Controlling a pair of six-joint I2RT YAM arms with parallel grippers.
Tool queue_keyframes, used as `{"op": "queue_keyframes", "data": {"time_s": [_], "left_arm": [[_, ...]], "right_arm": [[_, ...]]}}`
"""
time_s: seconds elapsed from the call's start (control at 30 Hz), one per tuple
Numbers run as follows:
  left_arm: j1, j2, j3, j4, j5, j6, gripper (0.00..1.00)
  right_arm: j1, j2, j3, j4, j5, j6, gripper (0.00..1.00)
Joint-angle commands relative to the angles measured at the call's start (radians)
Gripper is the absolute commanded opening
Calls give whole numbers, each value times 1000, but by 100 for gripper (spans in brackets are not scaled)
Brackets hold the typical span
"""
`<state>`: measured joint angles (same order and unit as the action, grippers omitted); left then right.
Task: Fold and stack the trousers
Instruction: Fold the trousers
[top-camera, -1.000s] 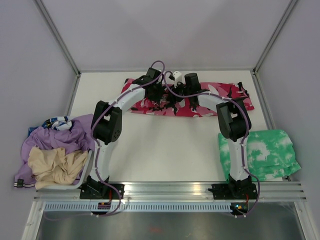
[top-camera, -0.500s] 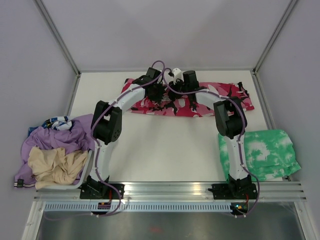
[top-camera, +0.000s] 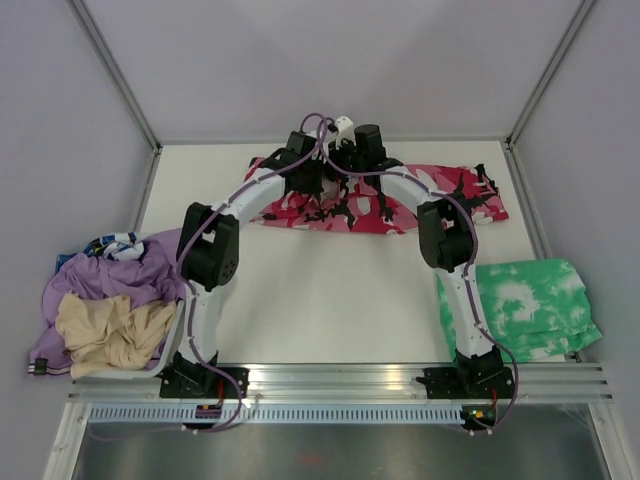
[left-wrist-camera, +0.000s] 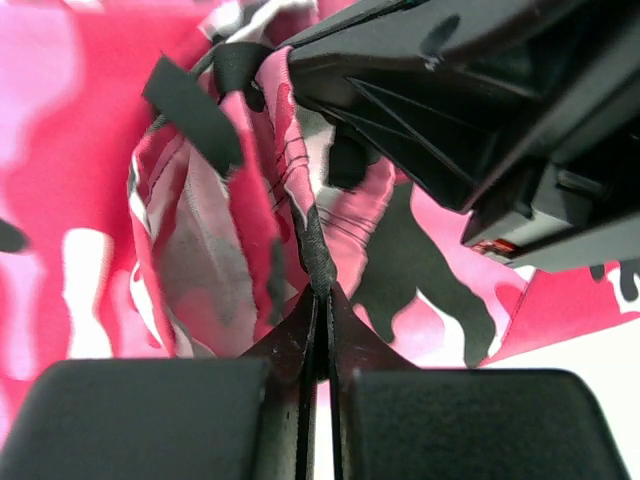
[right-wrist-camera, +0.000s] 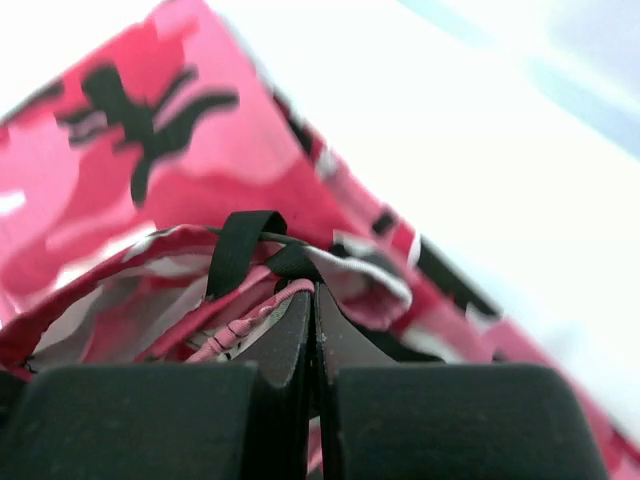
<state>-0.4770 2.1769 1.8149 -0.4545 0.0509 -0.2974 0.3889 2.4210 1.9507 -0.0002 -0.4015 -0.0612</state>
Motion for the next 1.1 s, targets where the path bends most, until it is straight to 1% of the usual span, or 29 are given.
{"op": "queue_keyframes", "data": {"time_s": [0.0, 0.1, 0.13, 0.23, 0.37, 0.43, 0.6, 0.63, 0.87, 0.97, 1.03, 1.07], "left_arm": [[-6, -109, -48, -58, 11, 59, 2], [-6, -120, -51, -59, 1, 67, 2], [-6, -126, -51, -61, 10, 66, 2], [-18, -149, -54, -56, 53, 46, 2], [-81, -166, -74, -41, 64, 118, 2], [-116, -148, -69, -68, 43, 133, 2], [-159, -100, -16, -141, 17, 139, 2], [-166, -97, -8, -156, 18, 144, 2], [-230, -52, 17, -176, 21, 172, 4], [-235, -28, 17, -174, 11, 158, 9], [-235, -9, 15, -173, -28, 143, 16], [-233, -6, 15, -173, -46, 135, 18]], "right_arm": [[-36, 72, 166, 143, 185, 44, 0], [-36, 133, 259, 132, 191, 55, 0], [-36, 147, 267, 131, 190, 60, 0], [-35, 147, 252, 132, 199, 57, 0], [-45, 150, 228, 141, 228, 52, 0], [-53, 158, 226, 150, 245, 60, 0], [-73, 158, 228, 144, 254, 60, 0], [-77, 156, 226, 143, 260, 86, 0], [-120, 155, 208, 144, 245, 132, 0], [-134, 148, 197, 131, 207, 127, 0], [-142, 136, 186, 126, 179, 135, 0], [-148, 125, 174, 126, 141, 145, 0]]}}
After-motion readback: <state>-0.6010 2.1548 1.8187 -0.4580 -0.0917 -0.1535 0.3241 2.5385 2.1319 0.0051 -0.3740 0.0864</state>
